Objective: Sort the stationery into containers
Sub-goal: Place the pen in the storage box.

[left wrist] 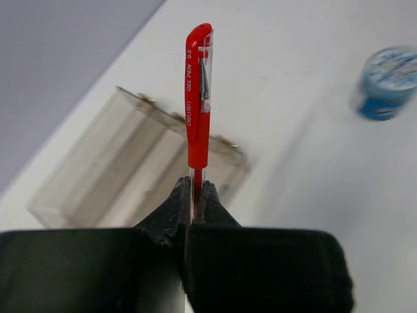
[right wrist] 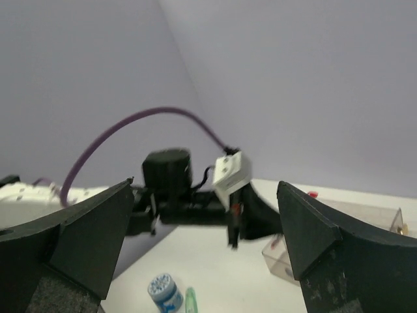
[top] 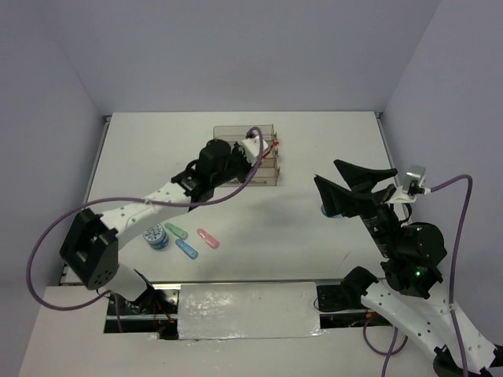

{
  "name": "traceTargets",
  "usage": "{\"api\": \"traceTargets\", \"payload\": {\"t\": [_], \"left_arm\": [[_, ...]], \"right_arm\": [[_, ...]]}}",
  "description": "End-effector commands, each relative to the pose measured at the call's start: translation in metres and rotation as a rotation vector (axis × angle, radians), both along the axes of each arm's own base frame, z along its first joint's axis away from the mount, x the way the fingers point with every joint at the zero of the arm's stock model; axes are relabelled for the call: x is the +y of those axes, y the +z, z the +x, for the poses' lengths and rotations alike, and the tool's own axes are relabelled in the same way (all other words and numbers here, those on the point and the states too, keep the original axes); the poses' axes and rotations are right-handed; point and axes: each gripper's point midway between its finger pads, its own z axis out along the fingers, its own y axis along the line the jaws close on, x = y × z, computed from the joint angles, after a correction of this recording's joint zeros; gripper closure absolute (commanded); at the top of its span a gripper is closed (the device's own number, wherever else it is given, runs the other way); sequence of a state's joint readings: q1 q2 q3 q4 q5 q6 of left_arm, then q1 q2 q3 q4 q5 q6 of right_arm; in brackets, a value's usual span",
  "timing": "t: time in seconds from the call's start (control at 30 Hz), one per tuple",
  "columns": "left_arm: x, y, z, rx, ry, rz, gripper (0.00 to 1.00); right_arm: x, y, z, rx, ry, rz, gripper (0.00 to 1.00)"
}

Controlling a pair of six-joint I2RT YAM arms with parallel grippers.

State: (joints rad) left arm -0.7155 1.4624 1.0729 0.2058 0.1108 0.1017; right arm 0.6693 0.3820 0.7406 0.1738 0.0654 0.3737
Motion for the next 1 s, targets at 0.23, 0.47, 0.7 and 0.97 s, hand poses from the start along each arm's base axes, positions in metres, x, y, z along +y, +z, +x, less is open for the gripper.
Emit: {"api": "traceTargets", "payload": {"t": [0.23,0.47,0.7,0.97], "left_arm": [[0.036,-0.056,0.094,-0.321,-0.155,0.557,1.0],[0.04,-0.096,0.103,-0.328,-0.202,0.579,1.0],[0.039,-0.123,0.118,-0.198,-0.214,0.555,0.97],[0.05,-0.12,0.124,-0.193,-0.169,0.525,0.79]], "right_arm": [[-0.012,-0.055,-0.014,0.123,-0.014,-0.155,0.03],[-0.021,-0.055,-0.03,0.109,-0.006,-0.184,0.03],[-0.022,-0.064,-0.023,0.124,-0.033,-0.198,0.03],[-0.015,-0.067,-0.016,0.124,-0.03,-0.226,0.03]]}}
